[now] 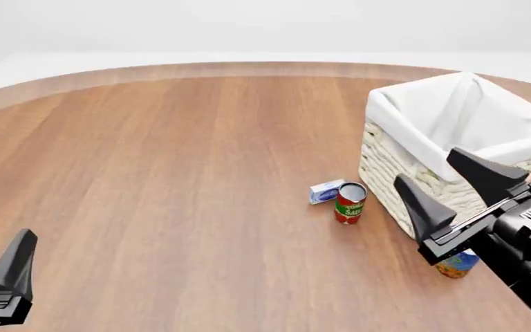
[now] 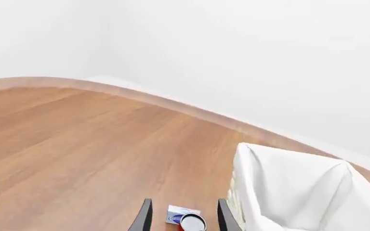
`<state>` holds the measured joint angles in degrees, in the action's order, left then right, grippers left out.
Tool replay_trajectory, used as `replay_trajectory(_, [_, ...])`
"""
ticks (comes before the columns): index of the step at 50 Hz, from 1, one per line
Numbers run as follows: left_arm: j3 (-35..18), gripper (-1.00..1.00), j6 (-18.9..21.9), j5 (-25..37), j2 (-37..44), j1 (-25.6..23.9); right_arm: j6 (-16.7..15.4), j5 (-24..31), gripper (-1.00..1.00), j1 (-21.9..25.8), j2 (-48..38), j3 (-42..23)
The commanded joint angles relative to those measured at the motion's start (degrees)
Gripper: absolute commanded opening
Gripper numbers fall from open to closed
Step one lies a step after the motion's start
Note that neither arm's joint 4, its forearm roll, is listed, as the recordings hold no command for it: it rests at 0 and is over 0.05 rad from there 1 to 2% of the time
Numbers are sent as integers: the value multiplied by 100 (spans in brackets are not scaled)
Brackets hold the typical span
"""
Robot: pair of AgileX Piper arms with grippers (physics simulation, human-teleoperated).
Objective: Pick up the ketchup, and put it in the basket.
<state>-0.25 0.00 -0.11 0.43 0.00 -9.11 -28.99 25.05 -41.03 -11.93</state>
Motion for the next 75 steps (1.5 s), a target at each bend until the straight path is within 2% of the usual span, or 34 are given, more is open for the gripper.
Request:
replay_trajectory(1, [0, 100, 0, 0, 0, 0, -39, -440, 100, 425, -800, -290])
replay_trajectory(20, [0, 100, 0, 0, 0, 0, -101, -484, 100, 1248, -1497, -858])
replay_trajectory(36, [0, 100, 0, 0, 0, 0, 15, -552, 100, 1834, -2024, -1193])
replay_trajectory(48, [0, 100, 0, 0, 0, 0, 76, -467, 100, 2467, -2414, -1564])
replay_trajectory(60, [0, 100, 0, 0, 0, 0, 356, -423, 100, 2946, -2991, -1907])
replay_trajectory(61, [0, 100, 0, 0, 0, 0, 421, -406, 100, 3095, -3113, -1967])
replay_trajectory(75, [0, 100, 0, 0, 0, 0, 503, -477, 100, 3374, -3385, -2120])
